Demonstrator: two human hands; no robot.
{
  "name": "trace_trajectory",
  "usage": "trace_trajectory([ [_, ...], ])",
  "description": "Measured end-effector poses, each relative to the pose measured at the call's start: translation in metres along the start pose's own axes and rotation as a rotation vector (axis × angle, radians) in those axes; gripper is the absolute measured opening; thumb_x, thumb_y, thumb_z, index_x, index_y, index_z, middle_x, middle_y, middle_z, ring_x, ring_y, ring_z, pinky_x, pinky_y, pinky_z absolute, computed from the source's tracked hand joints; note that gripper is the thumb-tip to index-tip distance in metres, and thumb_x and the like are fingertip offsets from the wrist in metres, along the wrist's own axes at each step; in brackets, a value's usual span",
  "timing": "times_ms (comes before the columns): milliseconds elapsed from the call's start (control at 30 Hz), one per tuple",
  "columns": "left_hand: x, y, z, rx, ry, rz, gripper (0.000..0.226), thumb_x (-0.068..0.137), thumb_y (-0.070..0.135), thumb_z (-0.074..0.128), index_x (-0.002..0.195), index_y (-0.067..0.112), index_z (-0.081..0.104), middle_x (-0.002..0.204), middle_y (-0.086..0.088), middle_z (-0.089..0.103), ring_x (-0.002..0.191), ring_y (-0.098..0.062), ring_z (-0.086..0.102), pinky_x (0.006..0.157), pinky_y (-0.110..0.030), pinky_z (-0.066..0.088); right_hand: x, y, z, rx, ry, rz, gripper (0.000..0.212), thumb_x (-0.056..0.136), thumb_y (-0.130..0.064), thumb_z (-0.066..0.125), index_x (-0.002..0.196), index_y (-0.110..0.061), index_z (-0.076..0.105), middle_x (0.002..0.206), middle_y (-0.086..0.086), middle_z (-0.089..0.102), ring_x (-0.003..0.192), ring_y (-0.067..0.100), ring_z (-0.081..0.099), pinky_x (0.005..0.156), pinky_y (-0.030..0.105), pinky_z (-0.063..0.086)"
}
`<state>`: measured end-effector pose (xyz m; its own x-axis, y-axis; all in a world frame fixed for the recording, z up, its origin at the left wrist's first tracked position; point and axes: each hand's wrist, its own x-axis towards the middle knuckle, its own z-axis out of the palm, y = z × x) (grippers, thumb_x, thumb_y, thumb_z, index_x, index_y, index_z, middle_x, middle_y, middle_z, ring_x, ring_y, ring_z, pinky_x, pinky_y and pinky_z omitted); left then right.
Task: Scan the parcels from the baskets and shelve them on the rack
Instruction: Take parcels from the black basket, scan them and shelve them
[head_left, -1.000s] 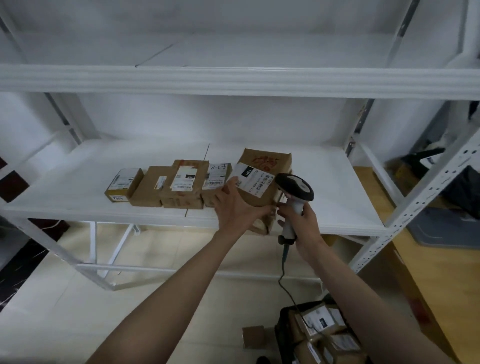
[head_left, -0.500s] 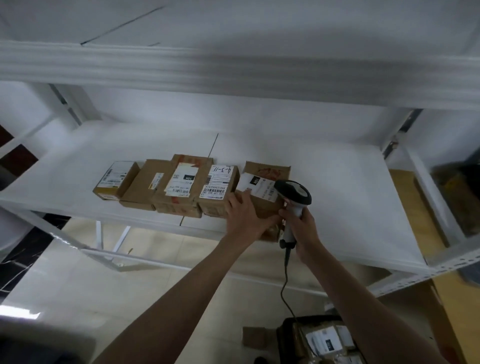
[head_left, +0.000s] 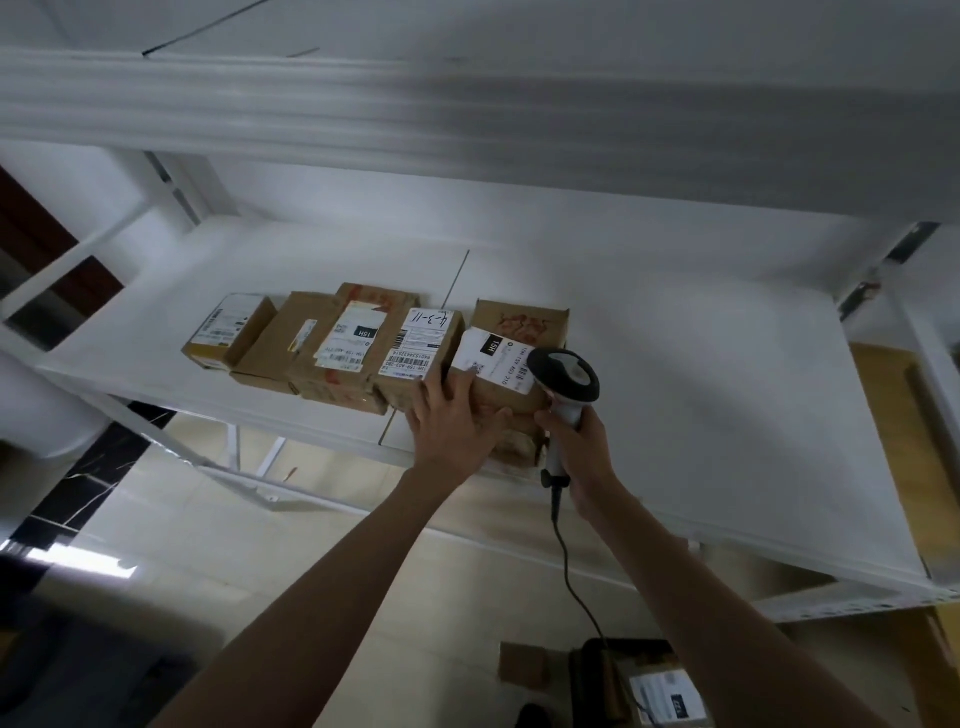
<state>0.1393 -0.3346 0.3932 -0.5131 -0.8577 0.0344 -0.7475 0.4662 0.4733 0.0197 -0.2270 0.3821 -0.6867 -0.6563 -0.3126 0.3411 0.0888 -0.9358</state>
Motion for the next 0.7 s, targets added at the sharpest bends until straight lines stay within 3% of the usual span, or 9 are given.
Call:
trace_trajectory([
  [167,0.013,-0.018,-0.014,0.008,-0.04,-0.063,0.073,0.09,0.061,0.059,0.151,0.033,0.031,0.164,-0.01,0.009,0.151,-0.035,0.005,0.119,-0.065,0.014,0.008,0.001,0.019,-0.067,-0.082,0.004,0.025,0.093,0.001,0.063,0.11,-0.017,0.066,0.09,-0.005,0.075,0.07,-0.001,0.069,0.059,0.014,0.053],
  [300,0.019,-0.024,-0.022,0.042,-0.068,-0.068,0.073,0.093,0.061,0.055,0.154,0.031,0.028,0.165,-0.011,0.006,0.152,-0.035,0.004,0.12,-0.063,0.012,0.01,-0.003,0.024,-0.117,-0.133,-0.006,0.021,0.093,-0.002,0.063,0.102,-0.022,0.066,0.082,-0.011,0.074,0.07,0.001,0.067,0.061,0.015,0.054],
  [400,0.013,-0.021,-0.023,0.0,-0.007,-0.01,0.069,0.093,0.053,0.06,0.151,0.026,0.034,0.162,-0.013,0.015,0.15,-0.035,0.011,0.119,-0.058,0.019,0.0,-0.003,0.017,-0.14,-0.109,-0.002,0.016,0.092,-0.007,0.065,0.095,-0.022,0.064,0.071,-0.01,0.068,0.068,0.008,0.061,0.06,0.02,0.051],
  [500,-0.004,-0.012,-0.023,-0.041,0.08,0.09,0.059,0.091,0.039,0.067,0.14,0.013,0.046,0.15,-0.017,0.032,0.14,-0.038,0.029,0.111,-0.056,0.034,-0.021,0.001,0.002,-0.119,-0.054,0.033,0.016,0.093,-0.01,0.067,0.097,-0.024,0.062,0.087,0.001,0.064,0.079,0.018,0.059,0.078,0.038,0.054],
  [567,-0.021,-0.002,-0.021,-0.05,0.104,0.17,0.052,0.09,0.028,0.069,0.133,0.006,0.051,0.141,-0.022,0.039,0.129,-0.041,0.038,0.103,-0.056,0.039,-0.045,0.004,-0.01,-0.061,-0.023,0.05,0.017,0.094,-0.01,0.067,0.105,-0.023,0.062,0.098,0.003,0.067,0.087,0.017,0.064,0.089,0.043,0.057],
  [700,-0.064,0.023,-0.007,-0.135,0.043,0.328,0.042,0.085,0.02,0.068,0.122,0.006,0.053,0.13,-0.019,0.044,0.121,-0.035,0.041,0.097,-0.047,0.041,-0.111,0.015,-0.043,0.036,0.092,0.045,0.03,0.095,-0.01,0.067,0.124,-0.008,0.061,0.112,0.014,0.072,0.098,0.023,0.071,0.086,0.04,0.061],
])
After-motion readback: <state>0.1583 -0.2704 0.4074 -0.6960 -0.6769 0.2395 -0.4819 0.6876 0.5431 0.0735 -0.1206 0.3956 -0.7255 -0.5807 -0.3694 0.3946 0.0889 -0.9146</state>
